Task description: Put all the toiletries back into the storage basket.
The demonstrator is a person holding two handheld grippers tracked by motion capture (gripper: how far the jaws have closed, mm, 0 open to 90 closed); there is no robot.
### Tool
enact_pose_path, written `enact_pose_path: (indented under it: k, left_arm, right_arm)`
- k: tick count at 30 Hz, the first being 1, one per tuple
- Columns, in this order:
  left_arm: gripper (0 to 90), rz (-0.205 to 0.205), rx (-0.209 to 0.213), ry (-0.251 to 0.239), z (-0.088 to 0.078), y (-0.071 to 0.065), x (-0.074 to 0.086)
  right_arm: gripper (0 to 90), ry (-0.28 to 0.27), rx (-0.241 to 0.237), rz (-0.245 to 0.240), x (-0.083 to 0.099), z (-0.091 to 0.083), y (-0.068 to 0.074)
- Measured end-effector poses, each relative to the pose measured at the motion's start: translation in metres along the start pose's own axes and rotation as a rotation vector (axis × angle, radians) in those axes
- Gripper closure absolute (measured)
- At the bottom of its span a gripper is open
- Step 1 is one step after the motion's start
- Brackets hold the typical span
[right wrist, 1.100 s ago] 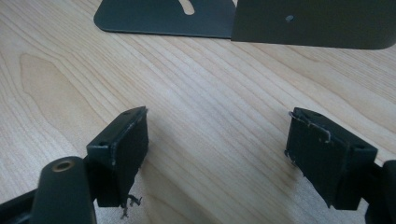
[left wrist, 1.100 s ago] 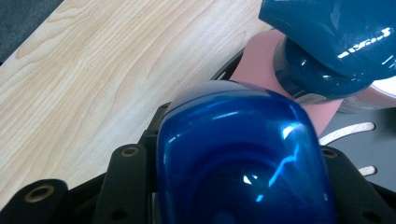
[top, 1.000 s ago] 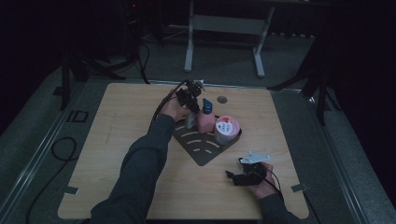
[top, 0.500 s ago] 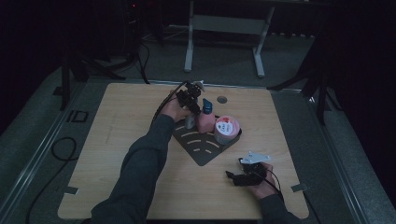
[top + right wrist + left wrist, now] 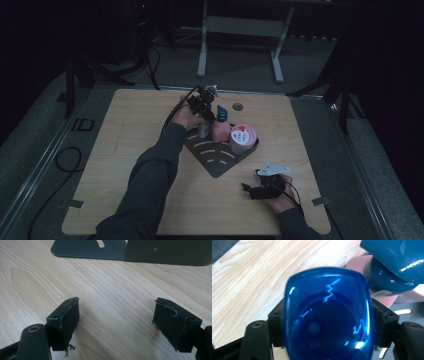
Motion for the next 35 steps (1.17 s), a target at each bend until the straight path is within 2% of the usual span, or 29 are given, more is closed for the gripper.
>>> enact_pose_path:
  k: [4, 8, 10, 15, 25, 28, 31, 35]
  left_arm:
    - [26.4, -0.011, -0.007, -0.017, -0.003, 0.000, 0.002]
    - [24.8, -0.033, 0.007, -0.025, -0.004, 0.005, 0.007]
    - [24.4, -0.045, 0.023, -0.045, -0.006, 0.007, 0.012]
    - [22.7, -0.047, 0.019, -0.063, -0.015, 0.010, 0.017]
    - [25.5, -0.018, 0.008, -0.141, -0.044, 0.007, 0.027]
    - [26.4, -0.009, 0.004, -0.152, -0.050, 0.006, 0.030]
    - [26.4, 0.000, -0.021, -0.163, -0.059, 0.006, 0.035]
    - [26.5, -0.004, -0.032, -0.168, -0.063, 0.008, 0.039]
  right_arm:
    - [20.5, -0.001, 0.001, -0.001, 0.000, 0.000, 0.000]
    - [20.5, 0.001, -0.001, 0.003, 0.000, 0.000, 0.000]
    - [20.5, 0.001, -0.001, 0.003, 0.000, 0.000, 0.000]
    - [20.4, 0.002, -0.002, 0.004, 0.000, 0.000, 0.000]
    - [20.4, 0.001, -0.001, 0.003, 0.000, 0.000, 0.000]
    - [20.5, 0.001, -0.001, 0.002, 0.000, 0.000, 0.000]
    - [20.4, 0.000, -0.002, 0.002, 0.000, 0.000, 0.000]
    - [20.4, 0.000, -0.001, 0.002, 0.000, 0.000, 0.000]
Point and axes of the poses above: each handheld gripper's, and its own axes: z roughly forward along the jaws, x roughly out of its underside, y roughly to its left, the point moved 6 cm from there along z, roughly forward along the jaws, and after that the axes turned 11 degrees about y, right-handed, at the moved point
